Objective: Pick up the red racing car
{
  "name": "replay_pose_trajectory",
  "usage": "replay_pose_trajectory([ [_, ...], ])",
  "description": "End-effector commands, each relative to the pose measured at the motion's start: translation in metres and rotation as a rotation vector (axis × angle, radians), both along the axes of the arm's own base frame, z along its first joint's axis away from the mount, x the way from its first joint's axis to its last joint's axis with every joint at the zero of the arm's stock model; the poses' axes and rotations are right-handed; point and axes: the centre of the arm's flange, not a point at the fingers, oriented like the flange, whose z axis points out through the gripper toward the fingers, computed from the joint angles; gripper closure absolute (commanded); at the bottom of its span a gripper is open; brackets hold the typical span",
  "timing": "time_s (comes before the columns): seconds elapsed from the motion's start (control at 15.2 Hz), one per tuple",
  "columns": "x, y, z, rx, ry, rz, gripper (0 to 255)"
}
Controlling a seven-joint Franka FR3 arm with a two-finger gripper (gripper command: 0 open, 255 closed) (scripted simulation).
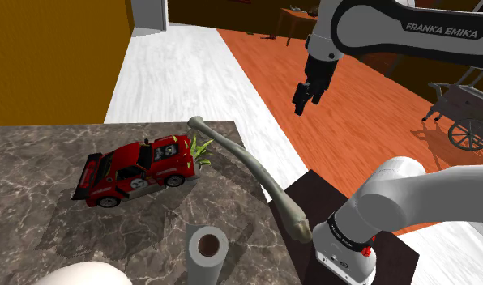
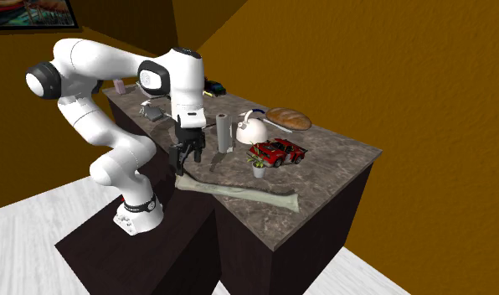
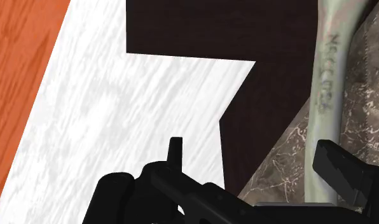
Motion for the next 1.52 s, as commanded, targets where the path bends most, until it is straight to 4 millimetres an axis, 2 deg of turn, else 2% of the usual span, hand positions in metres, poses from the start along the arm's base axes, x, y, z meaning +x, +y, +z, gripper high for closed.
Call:
replay_pose_trajectory([
  [0.0, 0.000, 0.000, 0.000, 0.000, 0.000, 0.000, 0],
  [0.73, 0.025, 0.147, -0.013, -0.040, -0.050, -0.144, 0],
  [1.45, 0.072, 0.287, -0.031, -0.080, -0.100, -0.288, 0],
])
